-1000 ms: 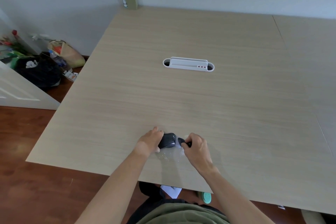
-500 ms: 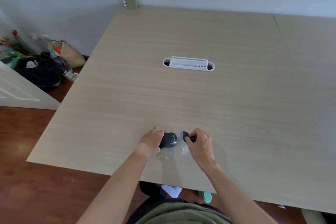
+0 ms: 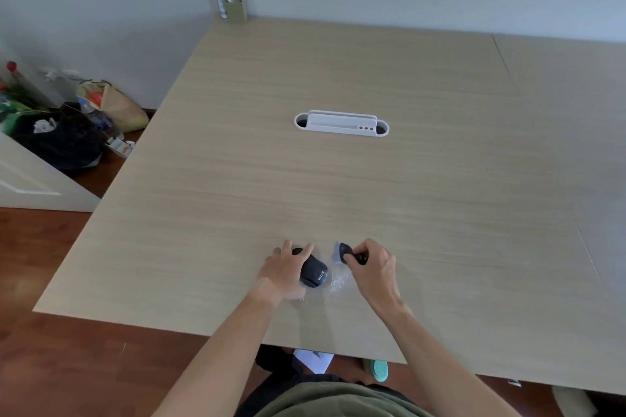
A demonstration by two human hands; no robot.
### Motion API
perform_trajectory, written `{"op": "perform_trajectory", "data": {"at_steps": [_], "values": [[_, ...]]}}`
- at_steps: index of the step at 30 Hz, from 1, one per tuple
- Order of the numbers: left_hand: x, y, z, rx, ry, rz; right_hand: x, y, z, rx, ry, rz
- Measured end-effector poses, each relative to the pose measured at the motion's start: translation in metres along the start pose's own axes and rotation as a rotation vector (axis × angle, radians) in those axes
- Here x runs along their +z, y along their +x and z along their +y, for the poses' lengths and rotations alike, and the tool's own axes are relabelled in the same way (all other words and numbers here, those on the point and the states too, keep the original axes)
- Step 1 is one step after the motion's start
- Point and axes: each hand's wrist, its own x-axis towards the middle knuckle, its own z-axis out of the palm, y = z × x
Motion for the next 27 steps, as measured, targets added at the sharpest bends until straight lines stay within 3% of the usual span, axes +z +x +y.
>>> {"op": "perform_trajectory", "data": {"at_steps": [4,12,17,27], "values": [[0.008,0.0,0.011,-0.021,-0.13,0.049,0.003,0.002,0.004,0.005,0.004,0.037],[0.004,0.004,0.027,0.046,-0.141,-0.001,0.014,-0.007,0.006,-0.067,-0.032,0.021],[0.007,0.003,0.029,0.005,-0.115,0.06,0.012,-0.008,0.011,0.007,-0.022,-0.019],[0.005,0.002,0.025,0.075,-0.064,0.051,-0.011,-0.008,0.02,0.126,0.048,0.148]]}}
